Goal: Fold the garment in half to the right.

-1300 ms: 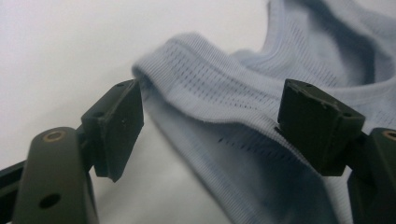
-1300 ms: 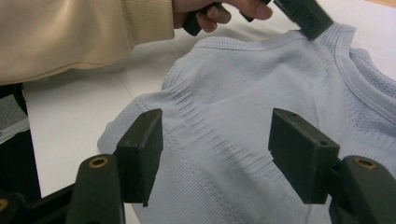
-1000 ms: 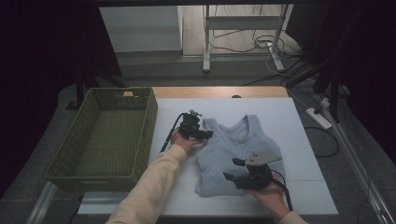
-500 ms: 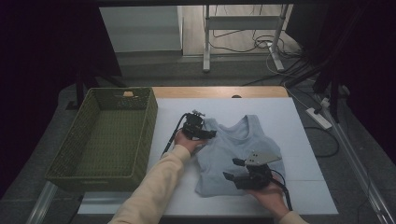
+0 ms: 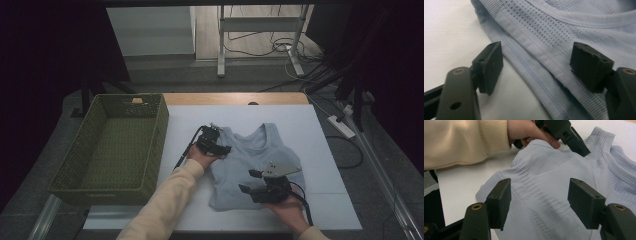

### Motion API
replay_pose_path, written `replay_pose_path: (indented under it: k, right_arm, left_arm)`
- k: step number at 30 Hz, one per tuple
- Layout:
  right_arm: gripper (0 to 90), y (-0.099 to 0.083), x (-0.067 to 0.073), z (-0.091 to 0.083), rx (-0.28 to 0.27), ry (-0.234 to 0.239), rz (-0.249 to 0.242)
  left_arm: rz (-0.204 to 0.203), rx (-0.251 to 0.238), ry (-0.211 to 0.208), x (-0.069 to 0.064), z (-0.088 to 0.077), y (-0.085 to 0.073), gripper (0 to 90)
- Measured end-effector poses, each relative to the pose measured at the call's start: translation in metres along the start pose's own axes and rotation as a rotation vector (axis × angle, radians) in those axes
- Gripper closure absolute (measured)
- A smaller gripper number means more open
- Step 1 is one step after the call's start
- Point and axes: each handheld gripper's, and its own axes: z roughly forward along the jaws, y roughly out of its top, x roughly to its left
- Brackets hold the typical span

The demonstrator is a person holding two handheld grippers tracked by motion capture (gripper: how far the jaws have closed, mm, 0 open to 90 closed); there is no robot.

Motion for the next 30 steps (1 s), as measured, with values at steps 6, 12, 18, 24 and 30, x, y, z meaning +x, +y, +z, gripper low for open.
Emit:
replay_pose_path:
  k: [6,12,18,24,30]
  right_arm:
    - [35.4,0.0004,0.0006,0.0004,0.004,-0.003,-0.003]
    - [35.4,0.0008,0.0009,0.0011,0.001,0.0,-0.004]
    - [35.4,0.0011,0.0006,0.0005,-0.001,0.001,-0.004]
    - [35.4,0.0013,0.0002,-0.0005,-0.001,-0.003,-0.004]
    - [35.4,0.0013,0.0002,-0.0009,-0.003,-0.004,-0.005]
  left_arm:
    - [0.007,-0.002,0.014,0.001,-0.0017,-0.0003,41.7]
    - [0.017,-0.009,0.002,-0.0009,-0.0014,-0.0001,51.8]
    - [0.018,-0.025,-0.026,-0.0003,-0.0001,-0.0005,71.3]
    - [0.031,-0.04,-0.041,-0.002,0.0002,-0.0003,82.0]
    - [-0.004,-0.065,-0.074,0.0028,-0.0027,-0.001,84.0]
